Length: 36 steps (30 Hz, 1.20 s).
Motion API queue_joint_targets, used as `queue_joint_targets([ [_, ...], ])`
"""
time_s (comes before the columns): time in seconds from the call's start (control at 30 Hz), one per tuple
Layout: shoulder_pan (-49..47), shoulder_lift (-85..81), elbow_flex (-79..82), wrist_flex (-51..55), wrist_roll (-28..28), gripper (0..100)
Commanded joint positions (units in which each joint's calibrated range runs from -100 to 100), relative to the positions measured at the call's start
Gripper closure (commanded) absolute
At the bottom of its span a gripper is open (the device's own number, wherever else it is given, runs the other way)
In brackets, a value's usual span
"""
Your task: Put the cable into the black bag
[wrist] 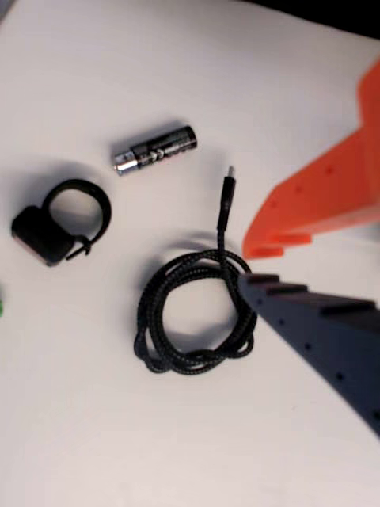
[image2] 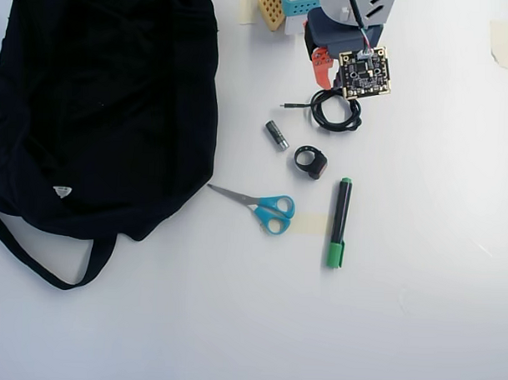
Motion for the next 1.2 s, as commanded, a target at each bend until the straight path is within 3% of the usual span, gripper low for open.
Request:
queue_joint_targets([
  [0.0, -1.5, -2.0, -2.1, 0.5, 0.3, 97],
  [0.23, -2.9, -1.6, -0.3, 0.5, 0.3, 94],
  [0.43, -4.5, -1.0, 5.3, -0.2, 0.3, 75],
  [0.53, -5.1, -0.9, 7.1, -0.4, 0.3, 70],
  [1.17, -5.9, -0.7, 29.3, -28.5, 1.3, 70],
])
